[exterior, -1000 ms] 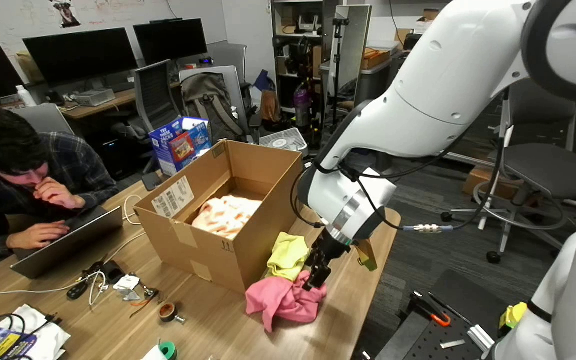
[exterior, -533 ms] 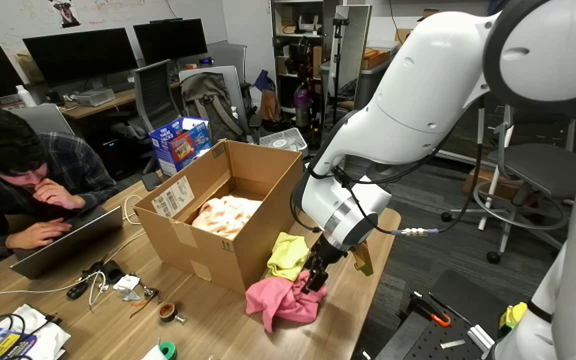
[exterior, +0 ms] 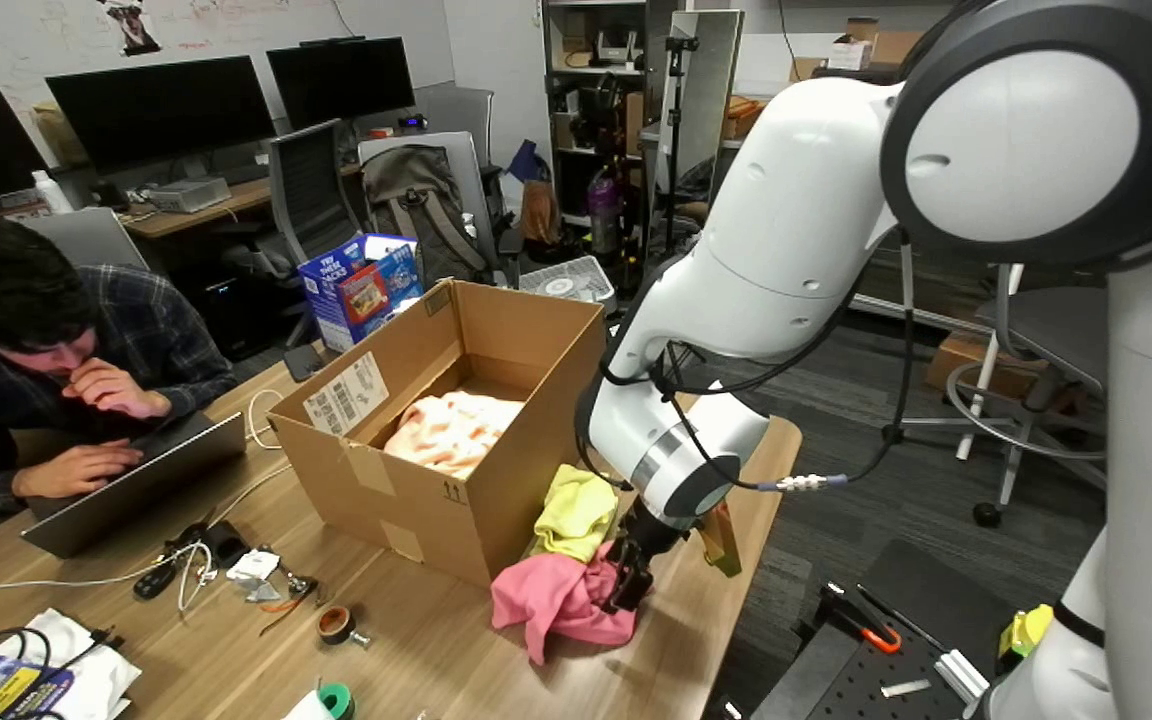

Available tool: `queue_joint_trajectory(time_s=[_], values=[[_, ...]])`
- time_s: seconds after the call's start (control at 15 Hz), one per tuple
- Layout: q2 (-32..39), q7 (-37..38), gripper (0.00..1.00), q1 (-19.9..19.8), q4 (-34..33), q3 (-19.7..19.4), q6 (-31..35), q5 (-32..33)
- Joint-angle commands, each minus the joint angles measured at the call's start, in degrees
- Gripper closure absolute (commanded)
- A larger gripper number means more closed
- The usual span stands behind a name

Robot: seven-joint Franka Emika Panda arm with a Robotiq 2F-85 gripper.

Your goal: Put the clothes and towels in the box

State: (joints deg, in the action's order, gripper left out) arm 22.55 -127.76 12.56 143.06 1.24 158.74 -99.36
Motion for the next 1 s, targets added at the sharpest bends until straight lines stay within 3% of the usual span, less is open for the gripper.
queue_joint_trajectory(time_s=[0.0,0.93], values=[[2.4,-3.3,0.0,1.0,-1.8,0.4,0.9,-3.7],[6.5,-5.8,0.0,0.9,-4.9,1.7,-2.9,-8.4]])
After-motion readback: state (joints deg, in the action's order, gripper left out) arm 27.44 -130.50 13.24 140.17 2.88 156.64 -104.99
